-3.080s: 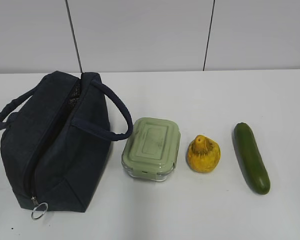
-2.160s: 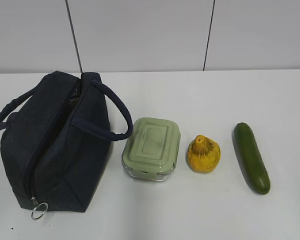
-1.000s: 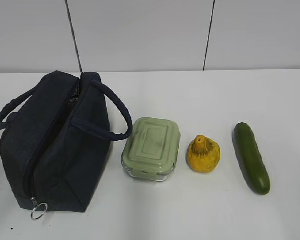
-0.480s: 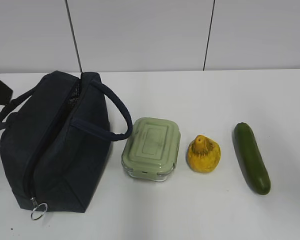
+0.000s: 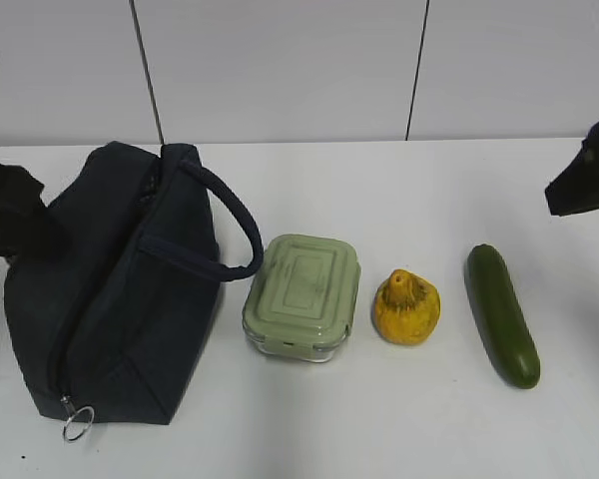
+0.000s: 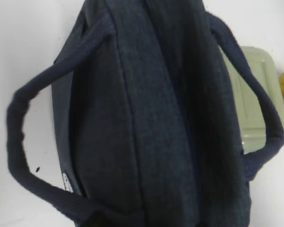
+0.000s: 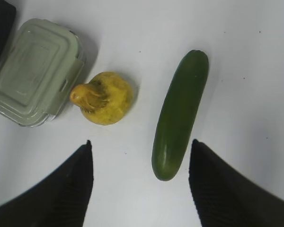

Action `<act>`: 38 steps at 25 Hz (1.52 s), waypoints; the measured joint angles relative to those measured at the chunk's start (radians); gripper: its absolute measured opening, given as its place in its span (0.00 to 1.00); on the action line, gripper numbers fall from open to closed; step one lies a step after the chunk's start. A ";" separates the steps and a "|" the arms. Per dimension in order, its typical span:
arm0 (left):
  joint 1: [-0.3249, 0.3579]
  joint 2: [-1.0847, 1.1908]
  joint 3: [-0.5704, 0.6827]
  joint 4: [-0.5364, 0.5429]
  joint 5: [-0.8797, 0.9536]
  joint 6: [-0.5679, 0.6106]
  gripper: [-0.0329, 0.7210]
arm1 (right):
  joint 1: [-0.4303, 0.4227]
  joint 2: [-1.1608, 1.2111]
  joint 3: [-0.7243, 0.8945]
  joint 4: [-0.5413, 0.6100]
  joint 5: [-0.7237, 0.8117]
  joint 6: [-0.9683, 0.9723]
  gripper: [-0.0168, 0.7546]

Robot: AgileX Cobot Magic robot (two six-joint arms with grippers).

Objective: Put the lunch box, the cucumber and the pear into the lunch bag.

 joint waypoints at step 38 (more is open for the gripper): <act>0.000 0.088 0.000 0.058 -0.056 0.000 0.06 | 0.028 0.703 -0.299 -0.130 0.108 0.151 0.66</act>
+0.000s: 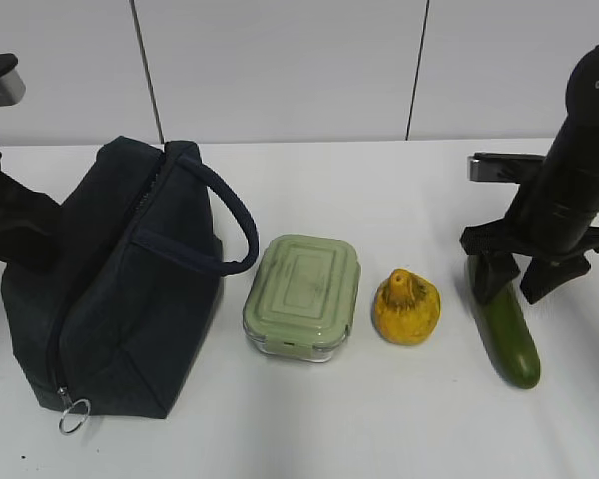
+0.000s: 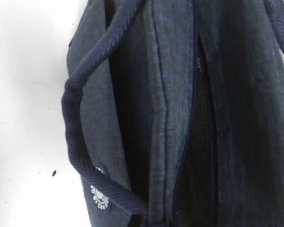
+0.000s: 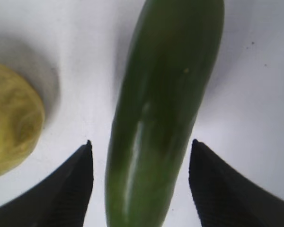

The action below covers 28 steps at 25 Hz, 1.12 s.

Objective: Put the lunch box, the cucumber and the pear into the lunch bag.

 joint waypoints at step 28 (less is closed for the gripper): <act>0.000 0.000 0.000 0.007 -0.017 0.000 0.05 | 0.358 -0.059 -0.447 0.572 -0.024 -0.322 0.51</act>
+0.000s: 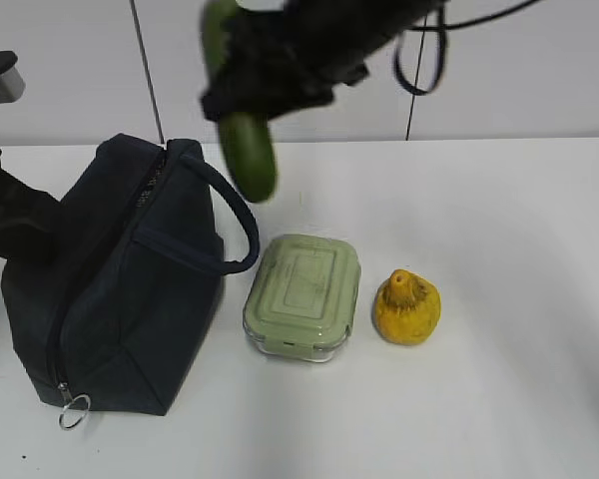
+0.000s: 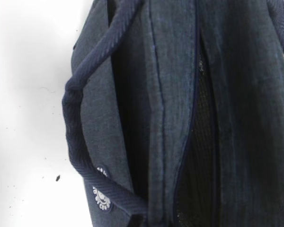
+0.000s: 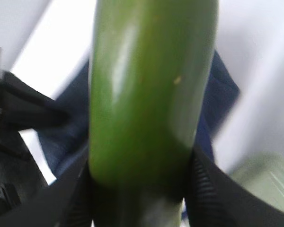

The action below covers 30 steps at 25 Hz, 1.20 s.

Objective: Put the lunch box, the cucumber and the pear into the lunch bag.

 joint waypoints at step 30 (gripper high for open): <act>0.000 0.000 0.000 0.002 -0.029 -0.007 0.05 | 0.148 0.326 -0.177 -0.138 0.024 0.044 0.52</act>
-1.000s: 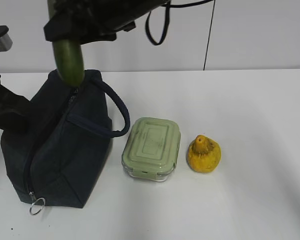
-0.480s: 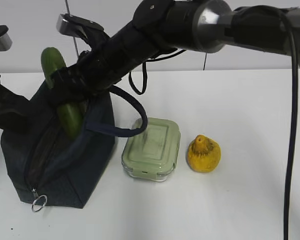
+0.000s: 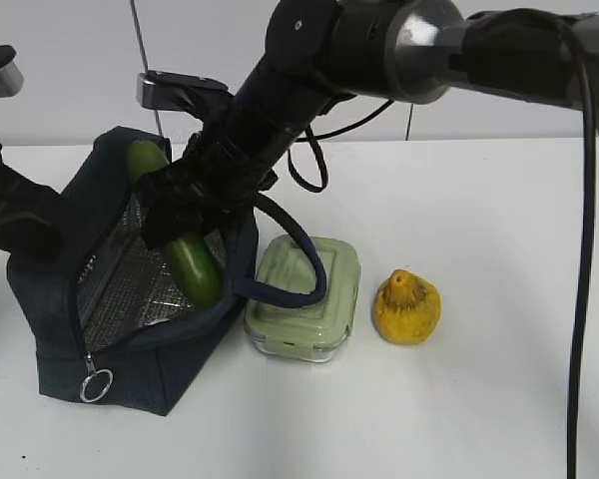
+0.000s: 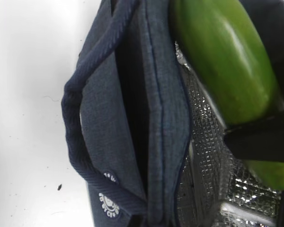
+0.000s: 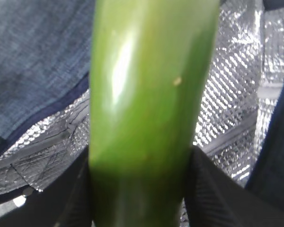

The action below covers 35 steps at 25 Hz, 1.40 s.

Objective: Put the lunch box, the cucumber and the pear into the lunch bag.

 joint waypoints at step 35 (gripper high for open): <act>0.000 0.000 0.000 0.003 0.001 0.000 0.05 | -0.138 -0.190 0.158 -0.615 0.245 0.324 0.77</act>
